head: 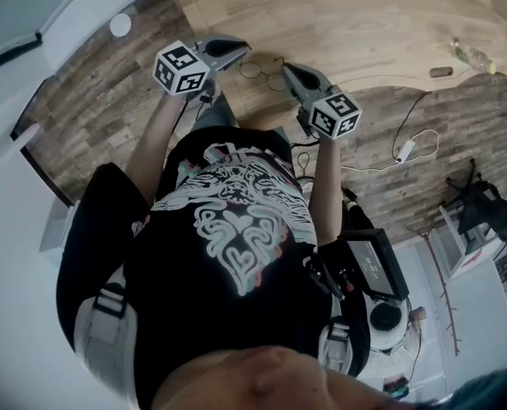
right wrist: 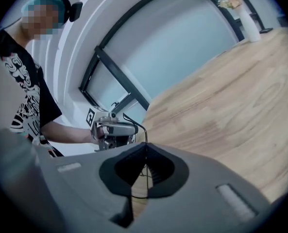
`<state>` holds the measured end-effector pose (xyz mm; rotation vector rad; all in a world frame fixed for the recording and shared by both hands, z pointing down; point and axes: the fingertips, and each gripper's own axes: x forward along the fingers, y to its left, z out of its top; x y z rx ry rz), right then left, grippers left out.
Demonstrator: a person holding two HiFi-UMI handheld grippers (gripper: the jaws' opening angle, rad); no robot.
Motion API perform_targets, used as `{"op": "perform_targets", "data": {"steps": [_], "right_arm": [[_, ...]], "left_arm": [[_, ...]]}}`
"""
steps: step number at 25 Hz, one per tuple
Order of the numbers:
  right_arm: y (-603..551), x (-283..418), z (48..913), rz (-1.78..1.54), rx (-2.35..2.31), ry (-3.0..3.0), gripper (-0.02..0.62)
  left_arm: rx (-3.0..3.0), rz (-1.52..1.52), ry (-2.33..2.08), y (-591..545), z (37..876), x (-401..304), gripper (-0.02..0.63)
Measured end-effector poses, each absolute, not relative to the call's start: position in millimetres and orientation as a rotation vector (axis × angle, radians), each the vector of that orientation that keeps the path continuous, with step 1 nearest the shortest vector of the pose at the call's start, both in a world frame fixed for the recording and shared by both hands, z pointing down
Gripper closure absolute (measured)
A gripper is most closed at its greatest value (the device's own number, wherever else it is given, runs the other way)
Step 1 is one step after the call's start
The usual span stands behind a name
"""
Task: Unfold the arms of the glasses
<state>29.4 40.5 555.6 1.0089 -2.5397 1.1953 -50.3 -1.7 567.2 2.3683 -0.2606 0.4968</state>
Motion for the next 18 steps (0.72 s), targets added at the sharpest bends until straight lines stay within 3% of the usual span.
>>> {"op": "perform_targets", "data": {"steps": [18], "right_arm": [[39.8,59.7,553.1,1.562,1.187,-2.596,0.594]], "left_arm": [[1.949,0.368,-0.286,-0.6,588.6,-56.1,0.609]]}}
